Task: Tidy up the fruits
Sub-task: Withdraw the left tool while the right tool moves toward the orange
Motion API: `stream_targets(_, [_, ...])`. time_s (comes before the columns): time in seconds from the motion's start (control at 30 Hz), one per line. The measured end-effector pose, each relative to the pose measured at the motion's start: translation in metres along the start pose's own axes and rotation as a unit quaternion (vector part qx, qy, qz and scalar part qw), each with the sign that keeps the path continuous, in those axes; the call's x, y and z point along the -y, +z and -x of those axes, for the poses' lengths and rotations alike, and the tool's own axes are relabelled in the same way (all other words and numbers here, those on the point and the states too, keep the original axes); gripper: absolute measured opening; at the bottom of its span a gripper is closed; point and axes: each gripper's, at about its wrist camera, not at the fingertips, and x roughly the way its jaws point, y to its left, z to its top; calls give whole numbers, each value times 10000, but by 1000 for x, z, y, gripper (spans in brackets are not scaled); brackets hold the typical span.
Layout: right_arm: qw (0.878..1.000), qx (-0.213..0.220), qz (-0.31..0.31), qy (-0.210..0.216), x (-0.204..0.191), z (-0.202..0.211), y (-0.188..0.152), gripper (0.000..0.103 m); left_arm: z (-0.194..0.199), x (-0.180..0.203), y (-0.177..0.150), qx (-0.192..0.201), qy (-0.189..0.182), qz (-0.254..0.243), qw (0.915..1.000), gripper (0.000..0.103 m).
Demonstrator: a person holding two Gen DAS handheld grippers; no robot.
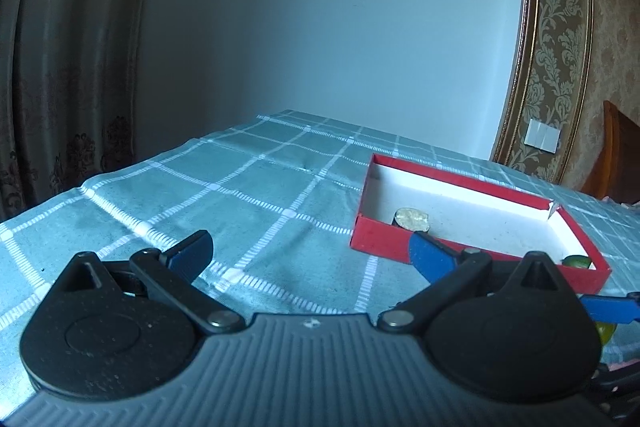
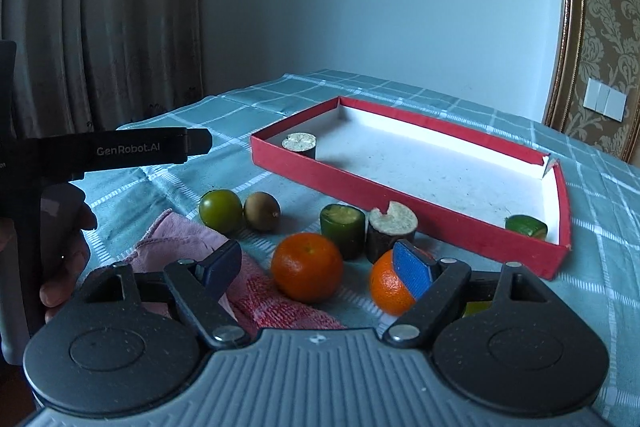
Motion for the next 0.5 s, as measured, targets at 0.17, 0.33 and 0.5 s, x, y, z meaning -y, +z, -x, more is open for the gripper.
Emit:
stream_targets(0.17, [9999,-79,49,105,-6,-7,3,63,-2,-4,0,-55,-33,129,9999,103])
stream_targets(0.33, [9998,-153,72,67,-9,-13,0,63,-4,-3,-1,-107,-31,98,9999,103])
stream_targets(0.5, [9996,-263,-44,-4,-5,-22,-2,55,-5,1,-2,-151,-93,-9,9998,103])
